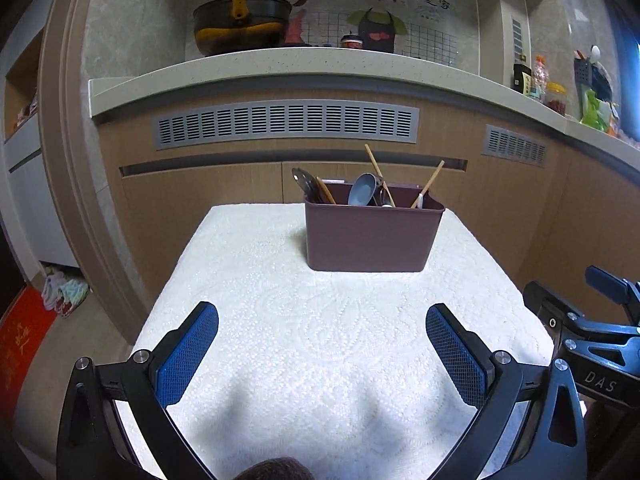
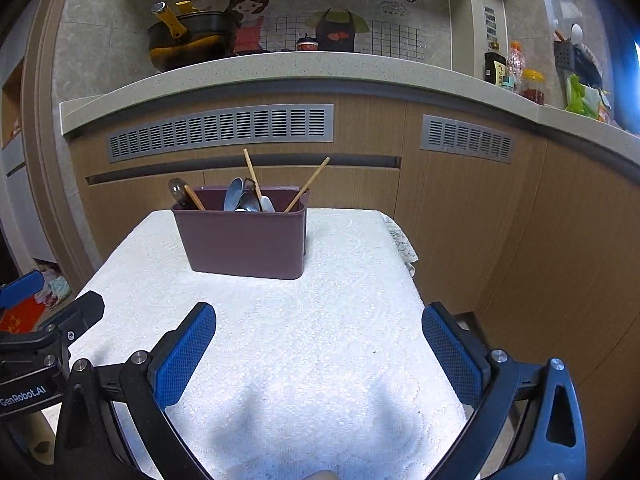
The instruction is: Organize utensils
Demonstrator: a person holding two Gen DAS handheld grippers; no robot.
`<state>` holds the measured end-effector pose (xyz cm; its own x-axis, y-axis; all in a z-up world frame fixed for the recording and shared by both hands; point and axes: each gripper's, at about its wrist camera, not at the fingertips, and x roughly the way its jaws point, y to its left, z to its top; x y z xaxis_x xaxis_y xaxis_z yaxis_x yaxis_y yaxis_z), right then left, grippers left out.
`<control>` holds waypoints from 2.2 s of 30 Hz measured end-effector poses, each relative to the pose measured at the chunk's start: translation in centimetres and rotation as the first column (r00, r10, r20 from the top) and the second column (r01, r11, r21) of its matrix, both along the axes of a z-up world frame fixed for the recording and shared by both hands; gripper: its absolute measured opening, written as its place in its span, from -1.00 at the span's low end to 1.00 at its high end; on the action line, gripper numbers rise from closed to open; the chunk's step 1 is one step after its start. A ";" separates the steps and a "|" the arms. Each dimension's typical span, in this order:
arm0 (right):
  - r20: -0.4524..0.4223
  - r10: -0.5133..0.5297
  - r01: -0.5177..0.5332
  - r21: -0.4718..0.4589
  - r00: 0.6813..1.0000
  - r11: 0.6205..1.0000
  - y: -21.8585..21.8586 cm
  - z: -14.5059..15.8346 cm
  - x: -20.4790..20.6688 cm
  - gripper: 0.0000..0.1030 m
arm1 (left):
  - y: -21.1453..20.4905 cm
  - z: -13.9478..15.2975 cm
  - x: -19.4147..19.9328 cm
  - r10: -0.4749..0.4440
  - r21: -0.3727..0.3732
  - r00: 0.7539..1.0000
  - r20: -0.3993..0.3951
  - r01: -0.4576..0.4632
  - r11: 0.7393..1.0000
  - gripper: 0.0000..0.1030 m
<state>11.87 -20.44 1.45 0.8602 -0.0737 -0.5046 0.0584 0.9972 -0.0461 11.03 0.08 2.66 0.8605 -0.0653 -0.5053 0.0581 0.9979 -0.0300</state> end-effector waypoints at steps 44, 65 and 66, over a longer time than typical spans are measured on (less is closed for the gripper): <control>-0.009 0.011 -0.011 -0.018 1.000 1.000 0.3 -0.4 0.0 0.99 | -0.3 -0.5 0.2 -0.016 -0.001 1.000 -0.024 0.016 1.000 1.00; -0.005 0.013 -0.013 -0.014 1.000 1.000 0.2 -0.1 0.0 0.99 | -0.2 -0.4 0.3 -0.010 0.002 1.000 -0.030 0.011 1.000 1.00; -0.005 0.013 -0.013 -0.013 1.000 1.000 0.2 -0.1 0.1 0.99 | 0.0 -0.4 0.4 -0.006 0.002 1.000 -0.028 0.006 1.000 1.00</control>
